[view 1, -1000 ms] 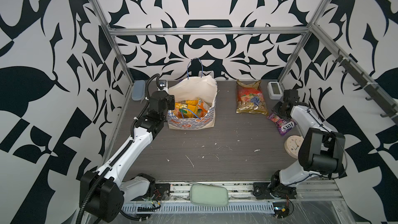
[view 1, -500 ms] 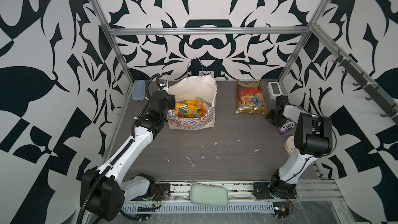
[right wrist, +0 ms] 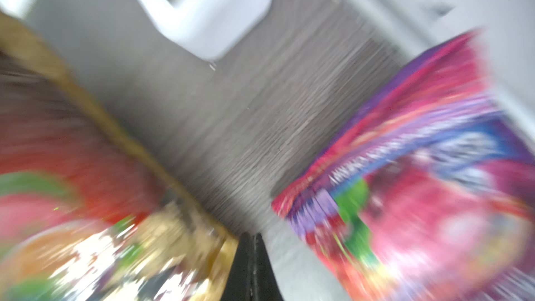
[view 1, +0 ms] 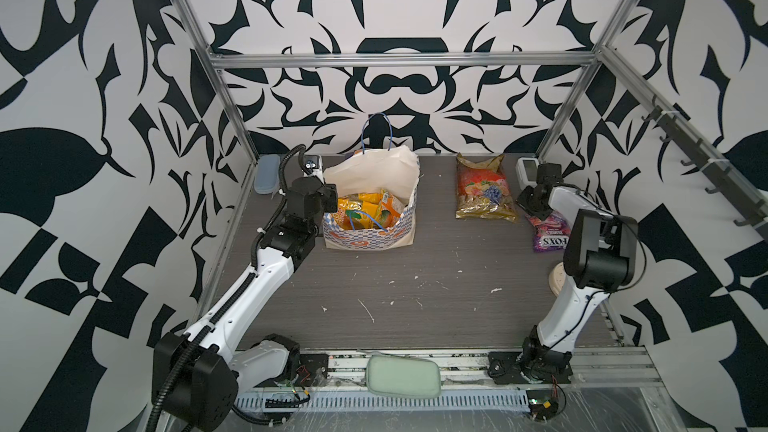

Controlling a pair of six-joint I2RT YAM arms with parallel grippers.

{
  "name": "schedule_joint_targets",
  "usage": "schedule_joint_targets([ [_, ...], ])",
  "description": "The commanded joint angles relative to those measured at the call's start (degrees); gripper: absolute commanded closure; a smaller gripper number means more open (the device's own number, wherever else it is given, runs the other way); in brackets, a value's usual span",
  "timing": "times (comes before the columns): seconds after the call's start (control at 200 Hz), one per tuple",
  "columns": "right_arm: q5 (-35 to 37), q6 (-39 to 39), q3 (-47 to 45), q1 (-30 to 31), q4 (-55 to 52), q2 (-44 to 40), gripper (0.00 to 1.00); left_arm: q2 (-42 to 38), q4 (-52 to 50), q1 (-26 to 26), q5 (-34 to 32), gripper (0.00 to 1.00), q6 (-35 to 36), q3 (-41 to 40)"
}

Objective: Take the snacks out of the paper bag
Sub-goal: Rotate the snack at the middle-right of the table, then move the snack to the top-right of the table.

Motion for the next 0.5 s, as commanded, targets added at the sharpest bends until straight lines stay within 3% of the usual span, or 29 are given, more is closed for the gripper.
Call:
schedule_joint_targets([
  [0.0, 4.16, -0.5, -1.08, -2.79, -3.67, -6.26, 0.91, -2.23, 4.86, 0.21, 0.0, 1.0, -0.49, 0.57],
  [0.14, 5.76, 0.54, -6.68, -8.21, -2.95, -9.48, 0.42, -2.04, 5.21, 0.17, 1.0, 1.0, -0.15, 0.56],
  [0.21, 4.78, -1.4, -8.14, -9.71, -1.0, -9.56, 0.32, -1.84, 4.92, 0.17, 0.93, 1.0, 0.72, 0.81],
  [0.265, 5.08, -3.07, -7.71, -10.16, -0.75, -8.63, 0.18, -1.87, 4.37, 0.24, 0.84, 1.0, 1.21, 1.16],
  [0.33, 2.34, -4.21, -6.57, -11.71, -0.94, -6.59, 0.13, -2.05, 3.85, 0.2, 0.89, 1.0, 1.36, 1.34],
  [0.495, -3.36, -6.98, -3.83, -15.45, -0.78, -1.71, 0.12, -2.86, 3.5, 0.21, 1.43, 1.0, 0.58, 0.92],
])
